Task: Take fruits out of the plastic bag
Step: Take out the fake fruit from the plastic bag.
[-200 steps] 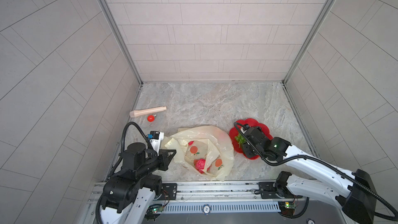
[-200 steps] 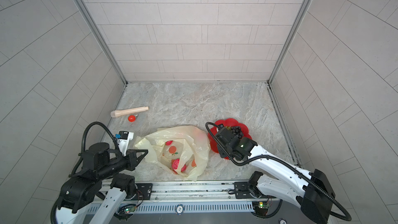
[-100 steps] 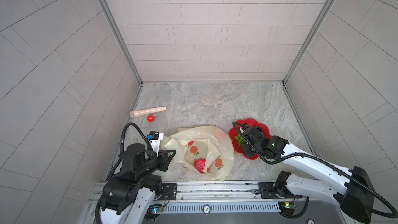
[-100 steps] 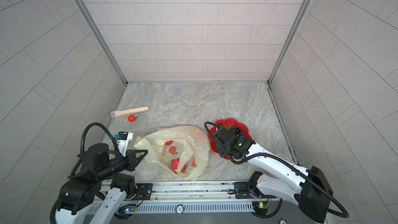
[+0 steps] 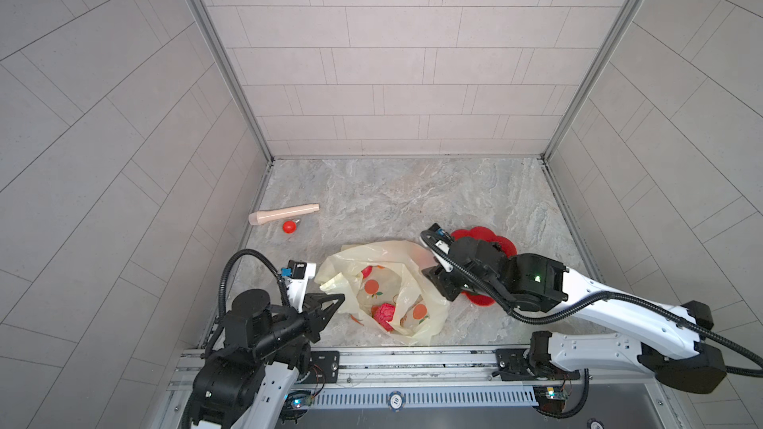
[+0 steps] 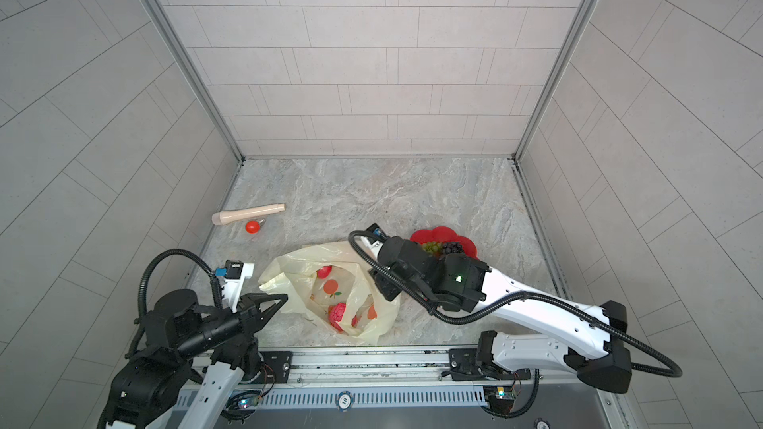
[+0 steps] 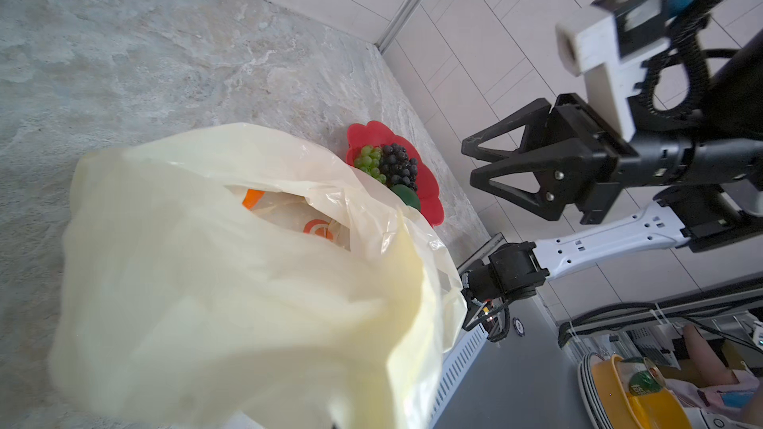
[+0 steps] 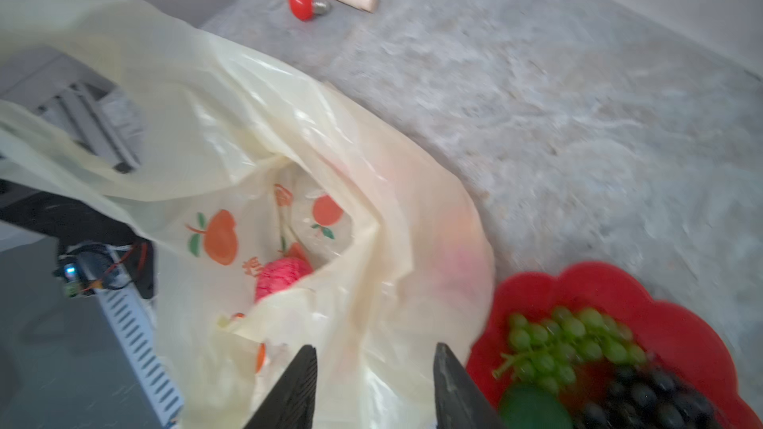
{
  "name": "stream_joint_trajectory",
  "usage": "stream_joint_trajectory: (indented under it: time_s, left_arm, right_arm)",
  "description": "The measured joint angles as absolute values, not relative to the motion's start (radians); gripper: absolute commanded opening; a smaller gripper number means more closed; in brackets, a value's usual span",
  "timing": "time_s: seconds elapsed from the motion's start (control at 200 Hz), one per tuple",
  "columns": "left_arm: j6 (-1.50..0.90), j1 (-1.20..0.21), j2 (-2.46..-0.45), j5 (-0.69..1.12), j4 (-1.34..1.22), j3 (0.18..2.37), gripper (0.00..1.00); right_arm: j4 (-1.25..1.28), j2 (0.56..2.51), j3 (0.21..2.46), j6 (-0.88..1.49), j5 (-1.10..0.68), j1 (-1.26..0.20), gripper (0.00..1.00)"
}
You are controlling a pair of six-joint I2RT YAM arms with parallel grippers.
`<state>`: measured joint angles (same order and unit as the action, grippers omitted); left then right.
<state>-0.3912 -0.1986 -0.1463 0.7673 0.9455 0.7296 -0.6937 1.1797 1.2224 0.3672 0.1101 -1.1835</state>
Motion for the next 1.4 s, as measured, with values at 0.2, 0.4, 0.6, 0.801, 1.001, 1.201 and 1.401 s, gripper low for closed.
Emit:
stream_joint_trajectory:
  time_s: [0.2, 0.4, 0.6, 0.801, 1.001, 1.201, 1.401]
  left_arm:
    - [-0.376, -0.199, -0.187, 0.786, 0.954, 0.73, 0.02]
    - [-0.365, -0.199, -0.181, 0.792, 0.99, 0.731, 0.02]
    - [-0.359, -0.199, -0.164, 0.789, 1.019, 0.731, 0.02]
    - [-0.346, -0.199, -0.165, 0.781, 1.026, 0.731, 0.02]
    - [-0.339, -0.199, -0.176, 0.78, 1.026, 0.731, 0.02]
    - [-0.339, -0.199, -0.178, 0.781, 1.027, 0.731, 0.02]
    - [-0.341, -0.199, -0.178, 0.757, 1.027, 0.731, 0.04]
  right_arm:
    - [-0.598, 1.448, 1.391, 0.345, 0.11, -1.296, 0.46]
    - [-0.491, 1.653, 1.334, 0.365, 0.113, -1.274, 0.45]
    - [-0.459, 1.706, 1.253, 0.374, 0.14, -1.194, 0.53]
    - [-0.504, 1.657, 1.167, 0.371, 0.244, -1.105, 0.64]
    - [-0.569, 1.56, 1.124, 0.368, 0.358, -1.113, 0.67]
    - [-0.536, 1.552, 1.131, 0.343, 0.342, -1.143, 0.69]
    - [-0.43, 1.677, 1.255, 0.313, 0.274, -1.199, 0.7]
